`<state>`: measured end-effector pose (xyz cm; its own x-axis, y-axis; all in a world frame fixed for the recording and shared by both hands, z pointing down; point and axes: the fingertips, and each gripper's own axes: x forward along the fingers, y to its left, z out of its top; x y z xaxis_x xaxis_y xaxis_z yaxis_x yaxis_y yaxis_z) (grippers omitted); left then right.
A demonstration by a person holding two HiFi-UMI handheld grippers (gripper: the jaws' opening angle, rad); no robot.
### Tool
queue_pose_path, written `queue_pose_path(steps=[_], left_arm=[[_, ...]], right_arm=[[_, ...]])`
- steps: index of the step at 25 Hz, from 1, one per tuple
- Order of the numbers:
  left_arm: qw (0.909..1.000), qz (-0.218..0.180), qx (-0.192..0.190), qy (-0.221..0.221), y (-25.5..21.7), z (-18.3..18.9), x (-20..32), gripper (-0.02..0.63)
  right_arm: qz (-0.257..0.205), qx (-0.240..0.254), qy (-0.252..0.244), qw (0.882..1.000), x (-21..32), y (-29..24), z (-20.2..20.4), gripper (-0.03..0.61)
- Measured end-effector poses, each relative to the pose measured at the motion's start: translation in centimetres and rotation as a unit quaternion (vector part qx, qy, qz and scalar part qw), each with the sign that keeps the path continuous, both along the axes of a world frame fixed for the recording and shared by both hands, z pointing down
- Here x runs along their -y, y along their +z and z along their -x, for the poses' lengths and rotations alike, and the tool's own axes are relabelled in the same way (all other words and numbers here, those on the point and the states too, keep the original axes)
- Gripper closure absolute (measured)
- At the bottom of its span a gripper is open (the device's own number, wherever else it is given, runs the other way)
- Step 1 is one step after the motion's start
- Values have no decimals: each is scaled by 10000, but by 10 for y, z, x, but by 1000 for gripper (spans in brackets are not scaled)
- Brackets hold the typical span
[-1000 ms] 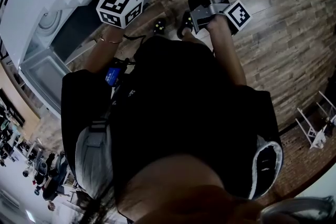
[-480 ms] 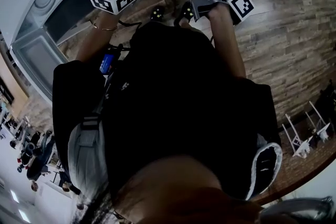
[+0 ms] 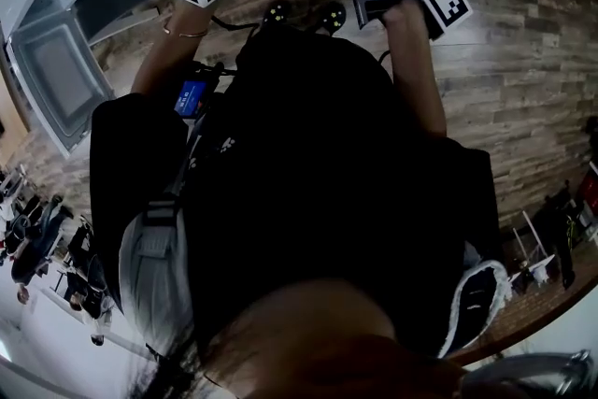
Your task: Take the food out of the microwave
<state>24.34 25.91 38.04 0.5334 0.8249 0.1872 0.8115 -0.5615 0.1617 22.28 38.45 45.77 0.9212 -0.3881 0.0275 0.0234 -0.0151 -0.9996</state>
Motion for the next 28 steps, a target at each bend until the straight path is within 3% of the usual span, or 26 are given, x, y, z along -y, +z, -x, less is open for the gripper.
queue_pose_path(steps=[7,12,16,28], left_arm=[[9990,46,-33,-438,3,-7,0,606],[9954,-343,-309,-840,14,-7,4,606],[9940,-273,-168,-1046,27,-11,11,606],[9932,-364,-82,-1104,40,-49,1,606]], right_arm=[[-10,-90,-258,9996,-8,-2,-15,566],[-1,-65,-362,9993,-12,-3,-20,566],[99,-126,-425,9990,-11,-3,-30,566],[326,151,-618,9974,-12,21,-72,566]])
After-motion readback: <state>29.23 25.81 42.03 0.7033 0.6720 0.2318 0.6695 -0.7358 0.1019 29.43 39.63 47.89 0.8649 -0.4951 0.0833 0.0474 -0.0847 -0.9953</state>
